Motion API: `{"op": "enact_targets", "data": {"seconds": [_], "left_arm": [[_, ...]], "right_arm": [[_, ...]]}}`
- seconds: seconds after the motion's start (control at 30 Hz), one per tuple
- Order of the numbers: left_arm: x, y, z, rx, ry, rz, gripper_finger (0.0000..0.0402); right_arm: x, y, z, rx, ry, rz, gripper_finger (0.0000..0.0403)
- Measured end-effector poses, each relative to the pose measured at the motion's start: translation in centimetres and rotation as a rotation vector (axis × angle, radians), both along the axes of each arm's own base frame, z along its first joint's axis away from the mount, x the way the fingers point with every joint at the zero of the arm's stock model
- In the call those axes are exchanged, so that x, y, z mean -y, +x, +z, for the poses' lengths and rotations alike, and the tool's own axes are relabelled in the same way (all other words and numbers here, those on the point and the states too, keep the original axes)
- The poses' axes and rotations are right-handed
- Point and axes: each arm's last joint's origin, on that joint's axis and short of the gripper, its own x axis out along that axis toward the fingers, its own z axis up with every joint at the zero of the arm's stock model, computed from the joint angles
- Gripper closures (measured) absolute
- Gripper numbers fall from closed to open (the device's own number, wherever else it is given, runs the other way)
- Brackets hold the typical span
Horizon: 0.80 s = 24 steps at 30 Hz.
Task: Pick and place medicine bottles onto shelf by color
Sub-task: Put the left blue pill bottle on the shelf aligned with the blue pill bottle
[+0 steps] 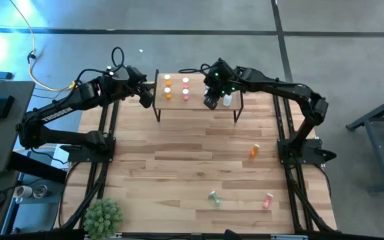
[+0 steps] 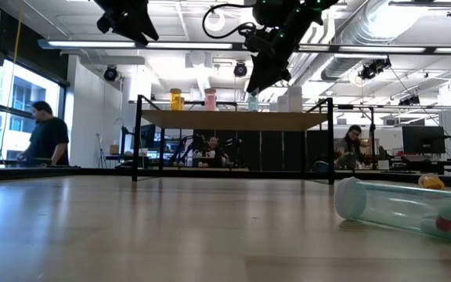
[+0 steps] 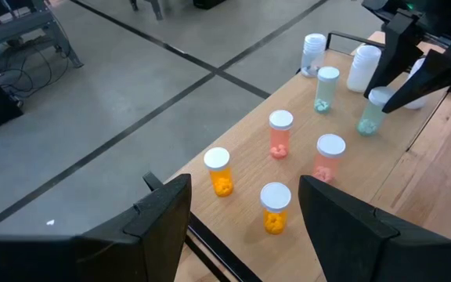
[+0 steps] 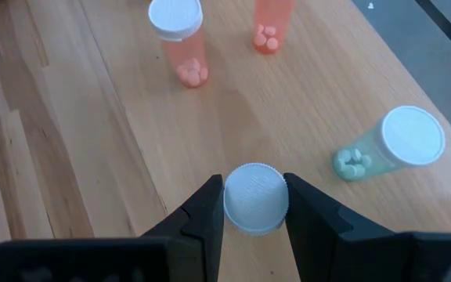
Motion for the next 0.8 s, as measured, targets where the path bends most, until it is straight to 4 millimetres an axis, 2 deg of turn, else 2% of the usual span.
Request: {"op": "enact_targets", "data": {"seconds": [0.37, 0.63, 0.8], "left_arm": [[0.00, 0.00, 0.00, 0.000, 0.000, 0.000, 0.0174], [0.00, 0.00, 0.00, 0.000, 0.000, 0.000, 0.0174], [0.00, 0.00, 0.00, 0.000, 0.000, 0.000, 0.0174]], "right_arm": [[0.04, -0.03, -0.02, -0.013, -0.021, 0.004, 0.0303], [0.04, -0.05, -0.02, -0.014, -0.020, 0.004, 0.0254], [0.08, -0.07, -0.02, -0.021, -0.035, -0.008, 0.0244]]}}
